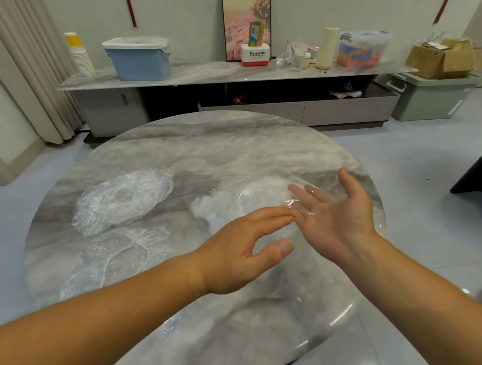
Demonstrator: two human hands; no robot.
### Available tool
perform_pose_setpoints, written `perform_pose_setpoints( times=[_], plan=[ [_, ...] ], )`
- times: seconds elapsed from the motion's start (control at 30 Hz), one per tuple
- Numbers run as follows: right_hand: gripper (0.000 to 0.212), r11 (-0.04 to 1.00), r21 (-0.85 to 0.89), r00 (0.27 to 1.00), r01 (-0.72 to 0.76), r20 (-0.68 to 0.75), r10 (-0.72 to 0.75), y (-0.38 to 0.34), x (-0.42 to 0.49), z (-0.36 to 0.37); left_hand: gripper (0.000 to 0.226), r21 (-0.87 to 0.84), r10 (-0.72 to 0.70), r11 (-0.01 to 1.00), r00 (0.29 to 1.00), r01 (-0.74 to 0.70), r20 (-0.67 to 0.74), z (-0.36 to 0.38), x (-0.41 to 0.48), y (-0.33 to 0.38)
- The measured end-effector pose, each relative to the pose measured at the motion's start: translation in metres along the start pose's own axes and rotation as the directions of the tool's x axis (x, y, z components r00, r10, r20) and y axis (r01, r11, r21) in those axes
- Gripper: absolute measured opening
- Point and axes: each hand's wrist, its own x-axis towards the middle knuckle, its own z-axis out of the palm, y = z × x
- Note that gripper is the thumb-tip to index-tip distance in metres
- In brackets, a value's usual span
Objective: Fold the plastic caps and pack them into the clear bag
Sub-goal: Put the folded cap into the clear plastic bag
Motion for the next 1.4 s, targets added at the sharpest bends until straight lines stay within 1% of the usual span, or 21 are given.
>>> perform_pose_setpoints(
  times=[0.23, 0.33, 0.4, 0.47, 0.5, 0.57, 0.6, 0.67, 0.73, 0.77, 0.83, 0.9, 0.93, 1.0, 1.07, 1.1, 1.13, 1.17, 1.23, 1.3, 1.4],
  plan=[
    [0.063, 0.999, -0.003, 0.999, 0.041, -0.014, -0.041, 0.0, -0.036, -0.014, 0.075, 0.072, -0.044, 0.997, 0.999, 0.043, 0.022, 0.003, 0.003, -0.004],
    [0.056, 0.993, -0.095, 0.997, 0.069, -0.016, -0.071, 0.003, -0.045, -0.011, 0.076, 0.097, -0.027, 0.995, 0.999, 0.025, 0.019, 0.004, 0.005, -0.005],
    [0.049, 0.979, -0.17, 0.994, 0.109, -0.005, -0.111, 0.004, -0.048, -0.009, 0.076, 0.129, -0.001, 0.992, 1.0, -0.001, 0.021, 0.007, 0.009, -0.008],
    [0.044, 0.965, -0.213, 0.987, 0.155, -0.002, -0.159, 0.003, -0.049, -0.008, 0.075, 0.14, -0.01, 0.99, 0.999, 0.006, 0.03, 0.009, 0.014, -0.012],
    [0.043, 0.957, -0.233, 0.984, 0.174, -0.005, -0.18, 0.002, -0.048, -0.008, 0.071, 0.134, -0.018, 0.991, 0.999, 0.013, 0.032, 0.01, 0.016, -0.014],
    [0.039, 0.933, -0.293, 0.975, 0.209, -0.015, -0.224, 0.002, -0.045, -0.007, 0.056, 0.092, -0.008, 0.996, 1.0, 0.007, 0.008, 0.01, 0.017, -0.016],
    [0.037, 0.917, -0.327, 0.968, 0.227, -0.024, -0.249, 0.002, -0.044, -0.006, 0.049, 0.065, 0.007, 0.998, 1.0, -0.006, -0.019, 0.009, 0.016, -0.016],
    [0.031, 0.877, -0.394, 0.952, 0.274, -0.021, -0.307, 0.002, -0.043, -0.004, 0.044, 0.03, 0.032, 0.999, 0.995, -0.029, -0.09, 0.006, 0.01, -0.016],
    [0.027, 0.821, -0.475, 0.939, 0.318, 0.035, -0.343, 0.003, -0.044, -0.001, 0.038, 0.023, 0.013, 1.0, 0.986, -0.009, -0.166, 0.001, 0.001, -0.017],
    [0.027, 0.787, -0.519, 0.936, 0.333, 0.078, -0.344, 0.005, -0.046, 0.001, 0.033, 0.023, -0.028, 0.999, 0.98, 0.033, -0.199, -0.003, -0.005, -0.018],
    [0.027, 0.692, -0.622, 0.929, 0.366, 0.197, -0.314, 0.013, -0.049, 0.006, 0.027, 0.025, -0.186, 0.98, 0.952, 0.198, -0.245, -0.011, -0.02, -0.021],
    [0.03, 0.547, -0.732, 0.914, 0.405, 0.343, -0.218, 0.028, -0.053, 0.009, 0.032, 0.024, -0.386, 0.913, 0.884, 0.407, -0.264, -0.02, -0.036, -0.028],
    [0.032, 0.45, -0.784, 0.901, 0.428, 0.41, -0.142, 0.038, -0.055, 0.009, 0.036, 0.023, -0.48, 0.864, 0.836, 0.503, -0.264, -0.024, -0.048, -0.033],
    [0.036, 0.199, -0.849, 0.861, 0.49, 0.507, 0.042, 0.06, -0.059, 0.007, 0.048, 0.082, -0.625, 0.748, 0.741, 0.658, -0.244, -0.028, -0.073, -0.043],
    [0.043, -0.078, -0.806, 0.798, 0.586, 0.558, 0.227, 0.084, -0.062, 0.004, 0.056, 0.219, -0.691, 0.635, 0.671, 0.741, -0.269, -0.028, -0.103, -0.053],
    [0.046, -0.186, -0.745, 0.759, 0.641, 0.579, 0.297, 0.094, -0.064, 0.003, 0.058, 0.284, -0.695, 0.589, 0.654, 0.756, -0.3, -0.027, -0.117, -0.057],
    [0.047, -0.245, -0.69, 0.725, 0.681, 0.59, 0.355, 0.105, -0.066, 0.004, 0.058, 0.336, -0.691, 0.554, 0.645, 0.762, -0.325, -0.026, -0.131, -0.06],
    [0.047, -0.269, -0.663, 0.707, 0.699, 0.581, 0.403, 0.115, -0.068, 0.005, 0.058, 0.371, -0.694, 0.523, 0.636, 0.767, -0.336, -0.026, -0.143, -0.064],
    [0.053, -0.287, -0.67, 0.709, 0.685, 0.523, 0.473, 0.132, -0.07, 0.007, 0.062, 0.405, -0.722, 0.487, 0.618, 0.774, -0.311, -0.026, -0.162, -0.072],
    [0.061, -0.326, -0.691, 0.733, 0.645, 0.439, 0.52, 0.146, -0.066, 0.007, 0.065, 0.404, -0.752, 0.507, 0.62, 0.761, -0.225, -0.025, -0.175, -0.078],
    [0.068, -0.392, -0.718, 0.79, 0.576, 0.363, 0.495, 0.159, -0.051, -0.001, 0.065, 0.417, -0.717, 0.601, 0.69, 0.682, -0.097, -0.017, -0.178, -0.081]
  ],
)
